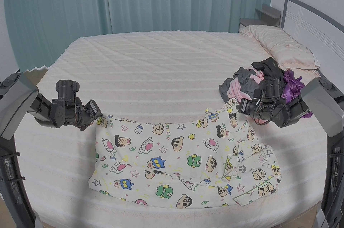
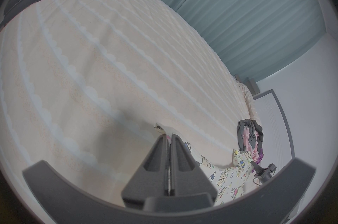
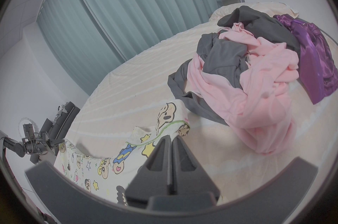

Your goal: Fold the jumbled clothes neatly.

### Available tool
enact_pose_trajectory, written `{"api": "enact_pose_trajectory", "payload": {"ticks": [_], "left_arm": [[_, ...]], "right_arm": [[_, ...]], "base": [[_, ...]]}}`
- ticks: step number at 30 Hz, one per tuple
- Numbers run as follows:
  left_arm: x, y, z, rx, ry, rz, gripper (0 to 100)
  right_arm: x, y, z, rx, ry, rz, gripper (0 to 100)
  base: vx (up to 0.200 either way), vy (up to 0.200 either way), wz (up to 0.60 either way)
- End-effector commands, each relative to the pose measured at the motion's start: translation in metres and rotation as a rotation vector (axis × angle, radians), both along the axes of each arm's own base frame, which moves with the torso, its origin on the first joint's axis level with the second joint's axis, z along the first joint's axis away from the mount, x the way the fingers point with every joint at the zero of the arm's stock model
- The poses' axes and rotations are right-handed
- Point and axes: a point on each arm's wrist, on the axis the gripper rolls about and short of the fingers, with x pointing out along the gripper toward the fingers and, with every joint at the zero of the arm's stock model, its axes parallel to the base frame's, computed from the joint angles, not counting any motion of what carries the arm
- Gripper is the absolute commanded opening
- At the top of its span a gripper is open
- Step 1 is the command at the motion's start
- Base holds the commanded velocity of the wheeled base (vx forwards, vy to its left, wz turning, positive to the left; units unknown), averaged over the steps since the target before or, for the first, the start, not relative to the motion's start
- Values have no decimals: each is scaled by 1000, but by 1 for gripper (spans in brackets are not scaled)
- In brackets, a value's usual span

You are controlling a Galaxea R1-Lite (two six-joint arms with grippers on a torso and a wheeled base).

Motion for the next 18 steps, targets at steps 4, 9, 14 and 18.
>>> {"api": "enact_pose_trajectory", "payload": {"ticks": [4,9,14,18], "left_arm": [[-6,0,-2,37,9,-28,0],[-15,0,8,46,-5,-36,0],[-31,1,17,67,-14,-53,0],[-46,1,17,96,0,-81,0]], "right_arm": [[-16,-2,16,3,-2,4,0],[-36,-4,30,1,5,11,0],[-67,-8,42,2,14,27,0],[-93,-13,44,3,15,33,0]], "base": [[0,0,0],[0,0,0],[0,0,0],[0,0,0]]}}
